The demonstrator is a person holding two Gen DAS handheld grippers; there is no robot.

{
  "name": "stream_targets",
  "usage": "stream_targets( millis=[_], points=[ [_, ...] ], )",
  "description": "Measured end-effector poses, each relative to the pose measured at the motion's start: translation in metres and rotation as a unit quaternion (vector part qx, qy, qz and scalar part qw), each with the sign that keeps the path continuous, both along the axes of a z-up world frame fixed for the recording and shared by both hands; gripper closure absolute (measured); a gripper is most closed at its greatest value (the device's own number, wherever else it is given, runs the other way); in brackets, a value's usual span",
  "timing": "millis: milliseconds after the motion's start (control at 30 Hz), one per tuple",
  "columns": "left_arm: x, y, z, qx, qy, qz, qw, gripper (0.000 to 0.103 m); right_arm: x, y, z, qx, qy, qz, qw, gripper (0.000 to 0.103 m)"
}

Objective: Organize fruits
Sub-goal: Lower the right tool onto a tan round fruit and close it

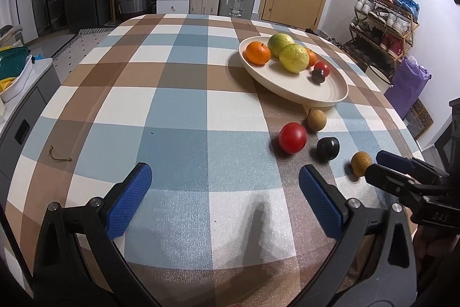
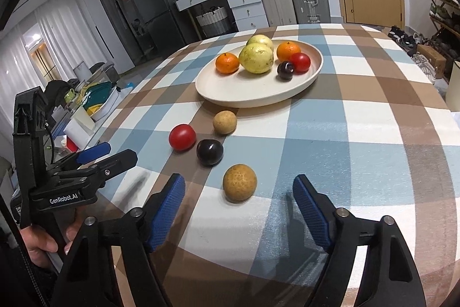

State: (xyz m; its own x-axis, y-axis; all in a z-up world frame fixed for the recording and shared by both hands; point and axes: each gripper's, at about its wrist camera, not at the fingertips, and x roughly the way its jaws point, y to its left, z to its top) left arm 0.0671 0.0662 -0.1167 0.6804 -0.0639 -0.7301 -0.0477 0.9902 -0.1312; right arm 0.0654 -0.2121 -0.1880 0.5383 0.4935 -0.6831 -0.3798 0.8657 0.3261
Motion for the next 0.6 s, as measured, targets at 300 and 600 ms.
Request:
stream_targets(
  millis=[300, 600],
  points=[
    [0.0025, 0.0051, -0.0035, -0.012, 0.009, 0.009, 0.9999, 0.001, 0.0052, 0.0042, -0.0061, 0.002, 0.021, 0.009, 1.000, 0.053],
    [0.0034, 0.0054, -0.0047, -0.009, 0.009, 0.009, 0.9999, 0.001, 0.0074, 0.0026, -0.0088, 0.009, 0.033, 0.006, 0.999, 0.075]
  ],
)
